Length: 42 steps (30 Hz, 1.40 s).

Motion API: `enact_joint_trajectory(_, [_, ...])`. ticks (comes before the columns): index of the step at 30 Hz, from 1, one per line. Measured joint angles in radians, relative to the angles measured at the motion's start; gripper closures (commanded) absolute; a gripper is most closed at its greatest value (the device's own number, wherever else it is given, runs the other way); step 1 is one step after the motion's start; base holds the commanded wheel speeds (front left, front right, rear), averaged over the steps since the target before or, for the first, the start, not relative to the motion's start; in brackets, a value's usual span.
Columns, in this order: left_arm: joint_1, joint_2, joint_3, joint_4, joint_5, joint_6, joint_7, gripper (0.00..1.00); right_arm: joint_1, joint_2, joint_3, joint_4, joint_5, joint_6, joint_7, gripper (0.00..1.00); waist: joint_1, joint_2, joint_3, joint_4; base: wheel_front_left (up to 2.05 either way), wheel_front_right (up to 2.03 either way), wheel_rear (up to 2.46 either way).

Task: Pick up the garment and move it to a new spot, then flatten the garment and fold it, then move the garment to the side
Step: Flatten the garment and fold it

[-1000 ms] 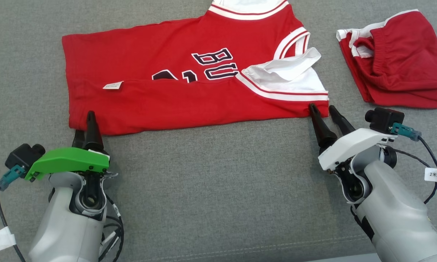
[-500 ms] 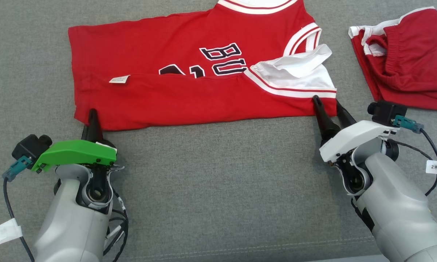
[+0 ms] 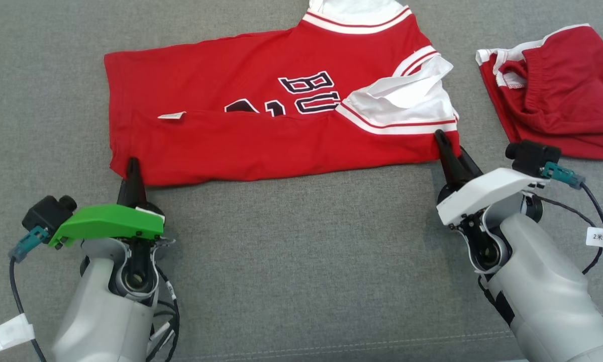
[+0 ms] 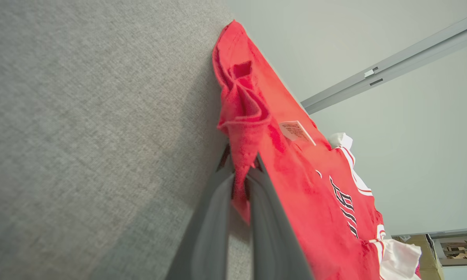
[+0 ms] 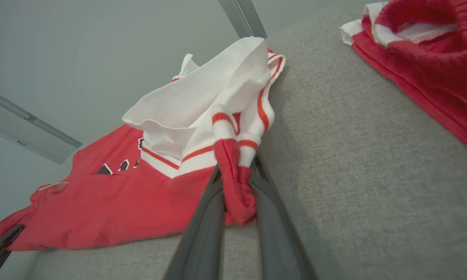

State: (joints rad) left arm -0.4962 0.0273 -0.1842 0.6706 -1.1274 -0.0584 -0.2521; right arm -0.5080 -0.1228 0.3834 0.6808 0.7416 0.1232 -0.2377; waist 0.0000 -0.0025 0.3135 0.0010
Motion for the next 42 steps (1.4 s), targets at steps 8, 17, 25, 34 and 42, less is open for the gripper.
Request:
enact_joint_trajectory(8, [0.102,-0.005,0.064,-0.041,0.032,-0.021,0.000,1.00,0.104,-0.003,-0.005,-0.066,0.062,0.000,-0.004,1.00,0.0000,0.0000,-0.058,-0.001,0.00,0.00,0.00])
enact_joint_trajectory(17, [0.256,-0.005,0.088,-0.124,0.088,-0.031,0.000,1.00,0.265,-0.044,-0.005,-0.135,0.105,0.003,-0.004,1.00,0.0000,0.0000,-0.133,-0.017,0.00,0.00,0.00])
enact_joint_trajectory(25, [0.393,-0.005,0.077,-0.170,0.094,-0.034,0.001,1.00,0.401,-0.090,0.014,-0.205,0.119,0.008,0.032,1.00,0.0000,0.0000,-0.172,-0.045,0.00,0.00,0.00])
enact_joint_trajectory(34, [0.453,-0.003,0.072,-0.222,0.120,-0.018,0.000,1.00,0.455,-0.107,0.030,-0.256,0.131,0.008,0.070,1.00,0.0000,0.0000,-0.183,-0.049,0.00,0.00,0.00])
enact_joint_trajectory(42, [0.500,0.001,0.028,-0.232,0.132,0.016,0.000,0.73,0.481,-0.121,0.044,-0.275,0.131,0.007,0.099,0.78,0.0000,0.0000,-0.187,-0.045,0.00,0.00,0.00])
